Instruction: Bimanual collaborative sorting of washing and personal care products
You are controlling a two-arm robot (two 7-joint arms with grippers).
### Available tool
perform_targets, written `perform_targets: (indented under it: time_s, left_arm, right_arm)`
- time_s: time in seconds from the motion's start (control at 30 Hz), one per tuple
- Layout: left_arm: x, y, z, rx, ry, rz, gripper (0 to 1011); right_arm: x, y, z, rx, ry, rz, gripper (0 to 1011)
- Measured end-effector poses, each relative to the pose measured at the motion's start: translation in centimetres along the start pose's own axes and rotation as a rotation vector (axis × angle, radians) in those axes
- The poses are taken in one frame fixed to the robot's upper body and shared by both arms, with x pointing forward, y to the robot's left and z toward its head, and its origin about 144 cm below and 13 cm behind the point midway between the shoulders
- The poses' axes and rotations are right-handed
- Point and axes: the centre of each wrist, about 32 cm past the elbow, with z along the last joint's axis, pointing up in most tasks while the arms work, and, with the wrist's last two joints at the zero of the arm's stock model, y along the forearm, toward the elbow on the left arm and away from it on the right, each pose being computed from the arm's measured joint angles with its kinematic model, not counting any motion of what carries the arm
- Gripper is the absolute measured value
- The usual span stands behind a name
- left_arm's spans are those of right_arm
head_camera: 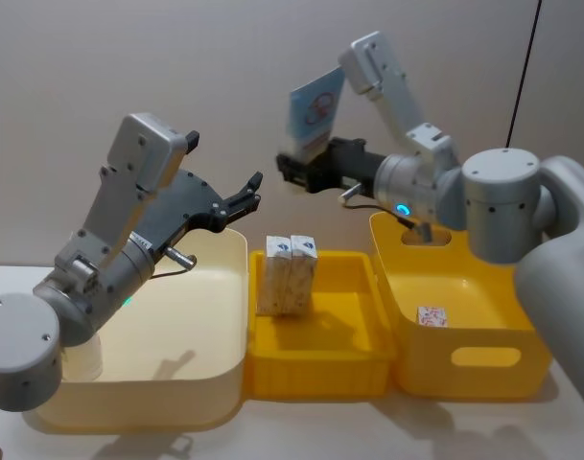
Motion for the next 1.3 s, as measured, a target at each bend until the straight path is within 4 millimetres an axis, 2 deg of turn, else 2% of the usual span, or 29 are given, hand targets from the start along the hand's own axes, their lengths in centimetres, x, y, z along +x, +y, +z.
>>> perform_targets:
  time_s: [0.37, 0.73, 1.3]
  left_arm:
    - [0.0, 0.0, 0.0, 0.0, 0.0, 0.0, 1003]
    - [0.0, 0.0, 0.0, 0.0, 0.0, 0.0, 1003]
    - [0.0, 0.0, 0.0, 0.0, 0.0, 0.0, 1004]
  right_arm:
    - [1.9, -2.4, 0.3, -0.06, 0.014, -0.151, 593]
    - [4.7, -4.7, 0.5, -0.196, 0.072, -0.245, 593]
    - [8.6, -5.6, 0.7, -0.423, 0.182, -0.236, 593]
